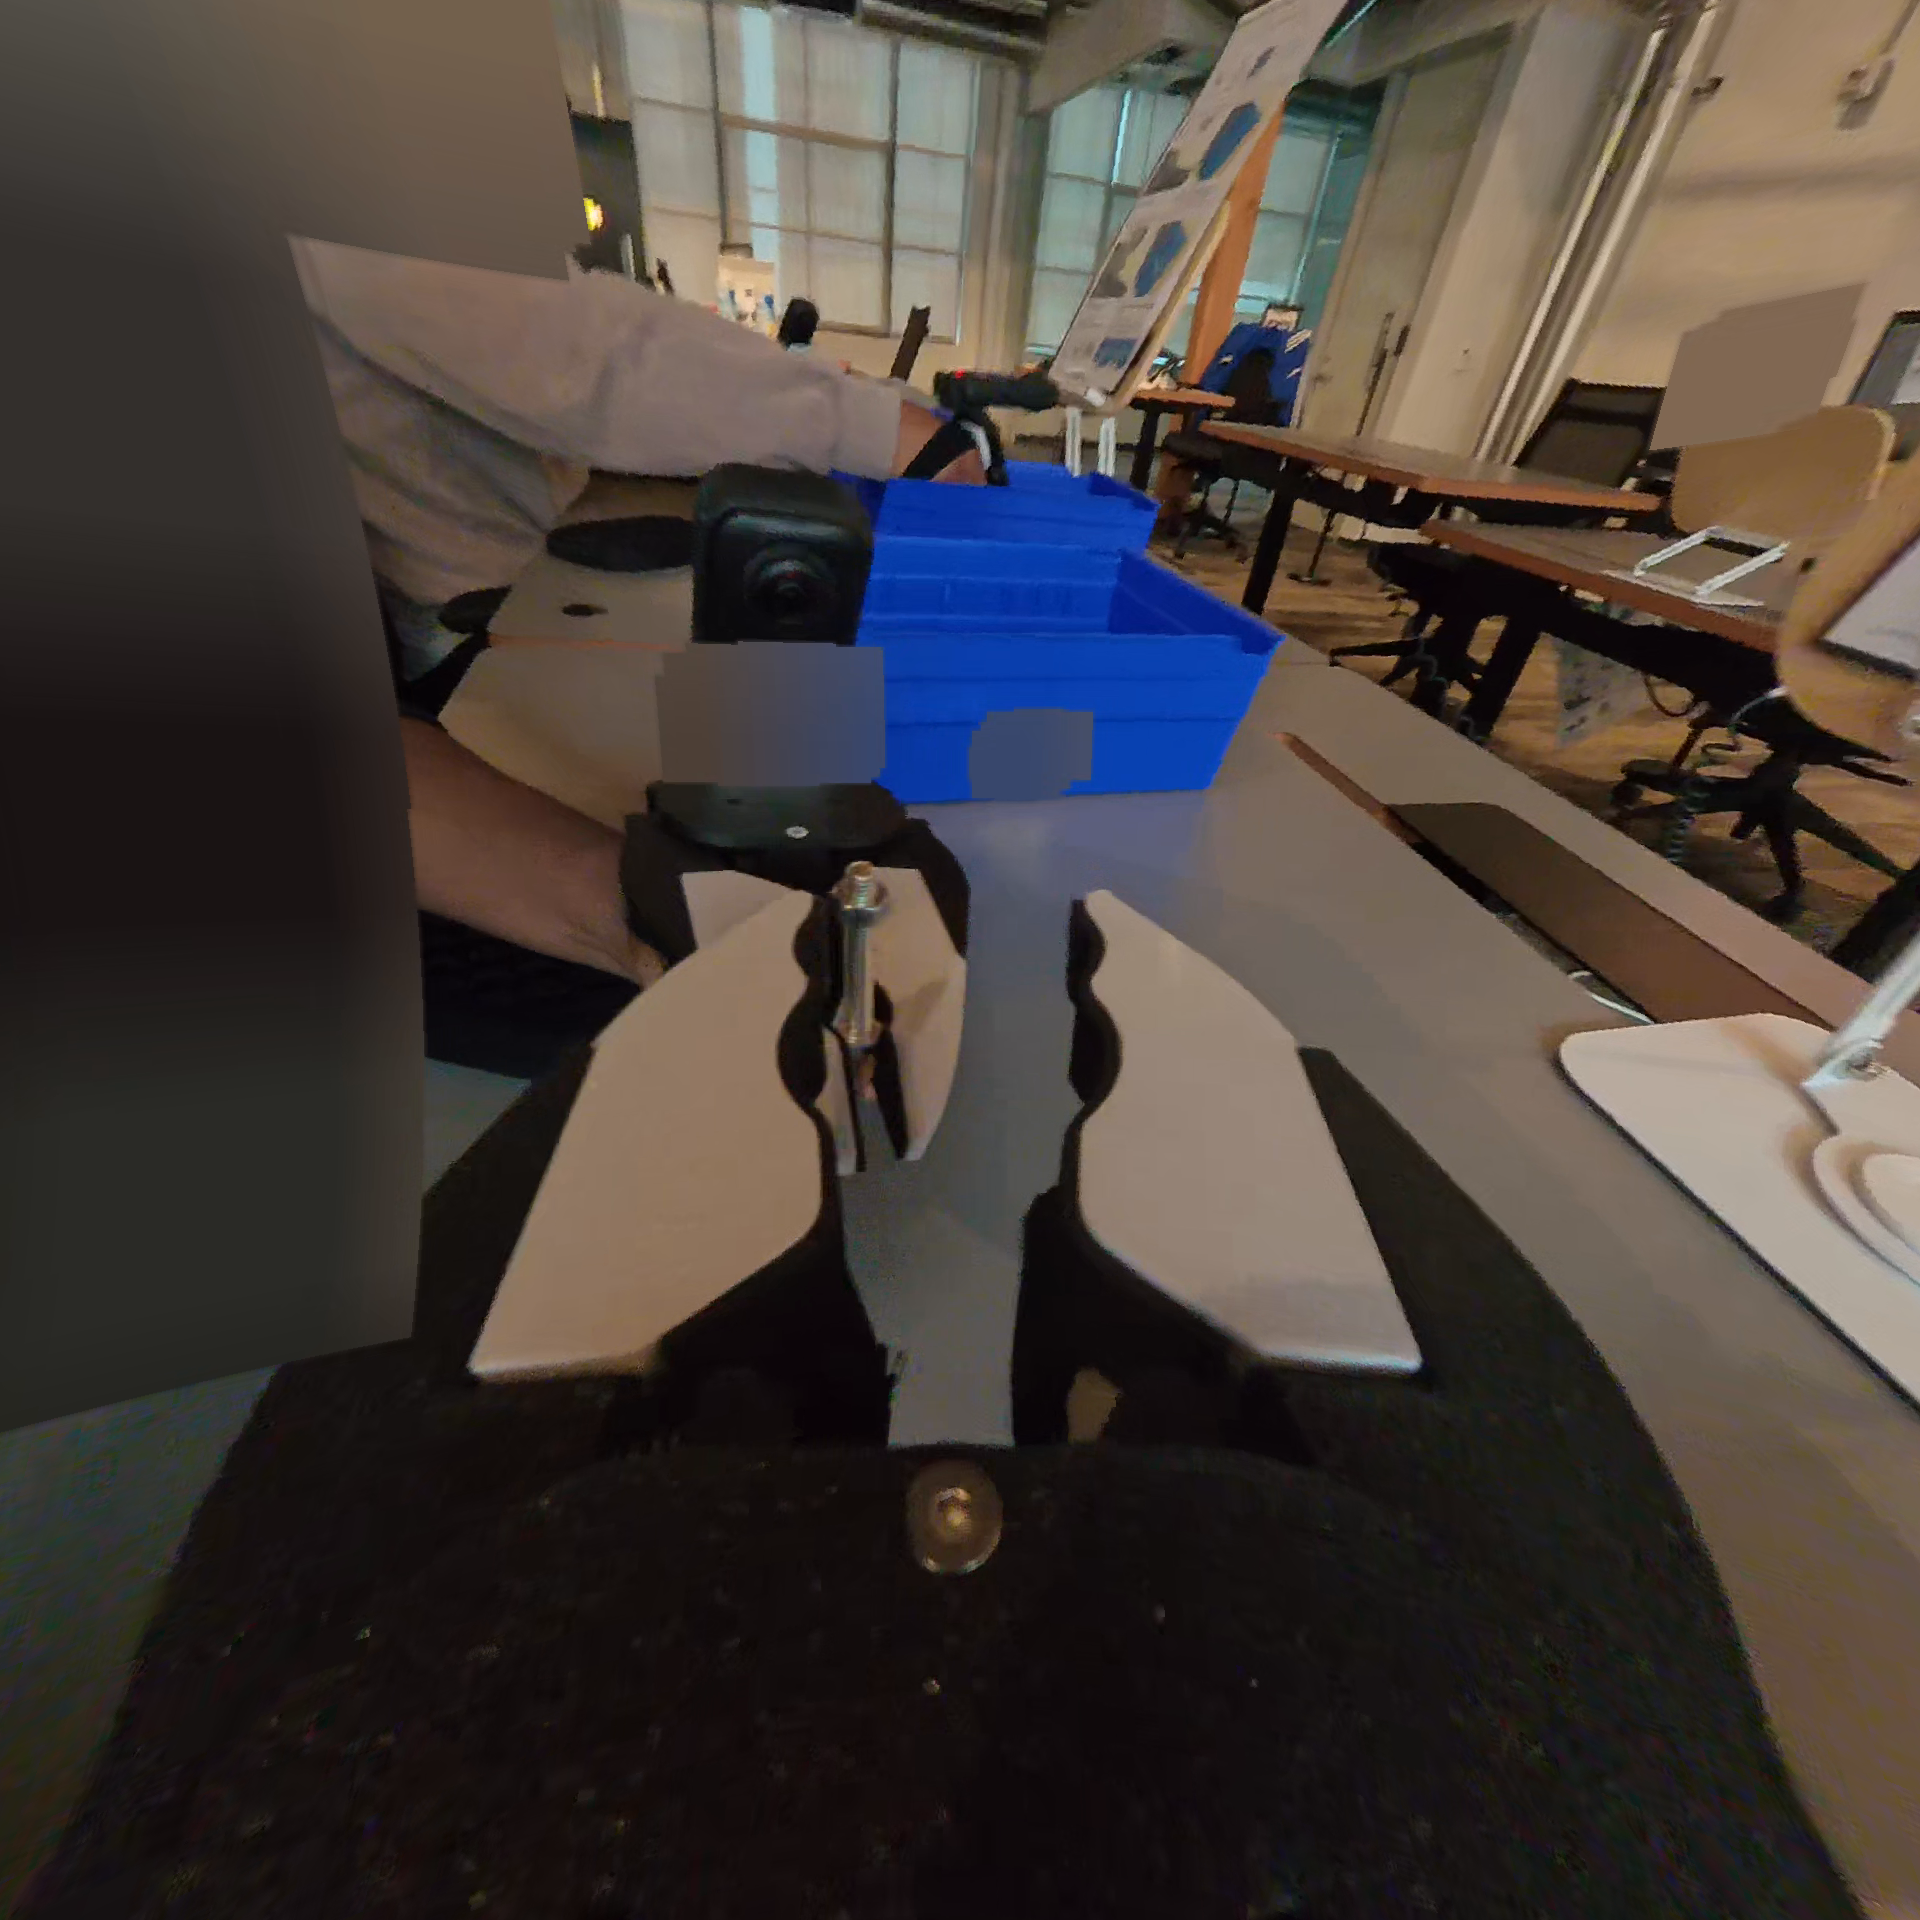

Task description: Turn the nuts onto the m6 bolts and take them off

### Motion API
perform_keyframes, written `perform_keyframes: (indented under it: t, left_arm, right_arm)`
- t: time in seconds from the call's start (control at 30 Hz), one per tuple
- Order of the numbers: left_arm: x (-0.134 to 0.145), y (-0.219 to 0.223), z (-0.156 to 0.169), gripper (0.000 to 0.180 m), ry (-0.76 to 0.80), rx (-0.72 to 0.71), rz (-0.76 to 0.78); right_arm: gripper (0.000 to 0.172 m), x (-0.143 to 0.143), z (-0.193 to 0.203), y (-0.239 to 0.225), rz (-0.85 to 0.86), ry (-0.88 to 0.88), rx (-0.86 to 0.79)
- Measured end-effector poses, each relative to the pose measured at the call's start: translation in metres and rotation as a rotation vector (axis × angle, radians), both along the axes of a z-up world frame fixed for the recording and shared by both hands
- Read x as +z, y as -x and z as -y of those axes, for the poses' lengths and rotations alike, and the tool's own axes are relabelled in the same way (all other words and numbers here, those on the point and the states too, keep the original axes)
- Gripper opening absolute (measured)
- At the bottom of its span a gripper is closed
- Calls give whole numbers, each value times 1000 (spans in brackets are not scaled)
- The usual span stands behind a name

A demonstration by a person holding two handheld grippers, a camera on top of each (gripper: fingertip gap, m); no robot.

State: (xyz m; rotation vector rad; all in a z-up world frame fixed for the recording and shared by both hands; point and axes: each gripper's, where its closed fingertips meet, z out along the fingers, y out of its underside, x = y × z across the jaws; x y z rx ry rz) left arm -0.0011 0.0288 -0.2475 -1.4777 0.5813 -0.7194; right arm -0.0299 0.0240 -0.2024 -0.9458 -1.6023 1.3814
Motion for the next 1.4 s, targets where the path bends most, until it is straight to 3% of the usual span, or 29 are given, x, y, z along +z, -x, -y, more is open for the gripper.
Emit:
perform_keyframes:
  t: [0.1, 0.27, 0.53, 0.7, 0.77, 0.9, 0.97, 1.13, 1.2, 1.33, 1.4]
  left_arm:
    - [0, -1, 0, 7, -2, -1, -7]
    - [0, 0, 0, 7, 0, 0, 5]
    - [0, 0, 0, 7, 1, 1, 1]
    - [0, 0, 0, 7, -1, 0, 0]
    - [0, 0, 0, 7, -1, 2, 1]
    - [0, 0, 0, 7, 1, 2, -1]
    - [0, -1, 0, 7, 0, 0, -3]
    - [0, 0, 0, 7, 1, -1, 2]
    - [0, 0, 0, 7, 0, 0, 0]
    - [0, -1, 0, 7, -1, 2, -6]
    - [-1, -1, 0, 7, -3, 1, -10]
  right_arm:
    - [47, -2, 4, 3, 2, -9, -7]
    - [21, 3, -13, -2, -23, 10, -43]
    - [49, -1, 3, 1, 6, 3, 11]
    - [16, 6, -18, -1, -33, 20, -75]
    - [22, 9, -15, -3, -39, 45, -51]
    - [52, 0, 1, 1, 6, 15, -4]
    - [53, -2, 0, 3, 8, 8, -16]
    - [21, 5, -17, -1, -25, 24, -60]
    - [26, 5, -11, -2, -27, 25, -36]
    - [53, 0, 4, 1, 0, 3, 4]
    - [47, -1, -1, 2, -1, -1, -19]
